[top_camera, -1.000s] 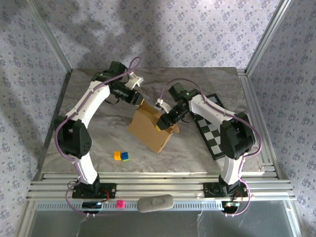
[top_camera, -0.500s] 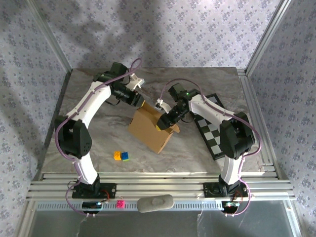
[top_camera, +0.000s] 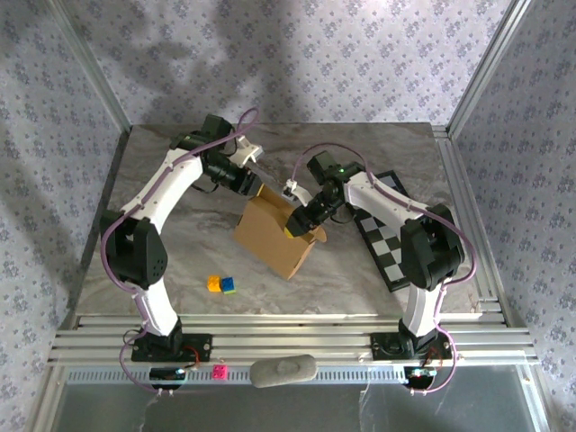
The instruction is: Fold the paper box
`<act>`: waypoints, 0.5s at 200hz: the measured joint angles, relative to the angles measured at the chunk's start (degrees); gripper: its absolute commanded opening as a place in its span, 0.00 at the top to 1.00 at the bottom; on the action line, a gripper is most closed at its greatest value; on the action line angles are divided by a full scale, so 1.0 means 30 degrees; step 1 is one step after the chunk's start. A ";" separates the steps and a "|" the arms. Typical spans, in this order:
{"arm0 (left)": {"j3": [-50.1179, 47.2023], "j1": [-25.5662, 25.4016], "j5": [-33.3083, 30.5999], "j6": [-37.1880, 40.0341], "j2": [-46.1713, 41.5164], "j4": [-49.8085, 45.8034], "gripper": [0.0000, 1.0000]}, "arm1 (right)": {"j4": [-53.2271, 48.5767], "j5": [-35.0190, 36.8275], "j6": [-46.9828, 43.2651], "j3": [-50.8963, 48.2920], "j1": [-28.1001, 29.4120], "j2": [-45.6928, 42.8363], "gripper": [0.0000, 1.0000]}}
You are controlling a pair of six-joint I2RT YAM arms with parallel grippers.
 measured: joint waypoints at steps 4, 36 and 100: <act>0.0000 0.0000 -0.0007 0.0007 0.0007 0.0000 0.67 | 0.0000 0.0000 -0.0007 0.0000 0.0000 0.0000 0.65; 0.0000 -0.0138 -0.0160 -0.0036 0.0321 -0.0007 0.82 | -0.0007 0.0117 -0.0007 0.0007 0.0000 0.0007 0.65; 0.0000 -0.0357 -0.1479 -0.0823 0.0576 -0.0015 1.00 | -0.0284 0.0379 0.0000 0.0459 0.0000 0.0495 0.61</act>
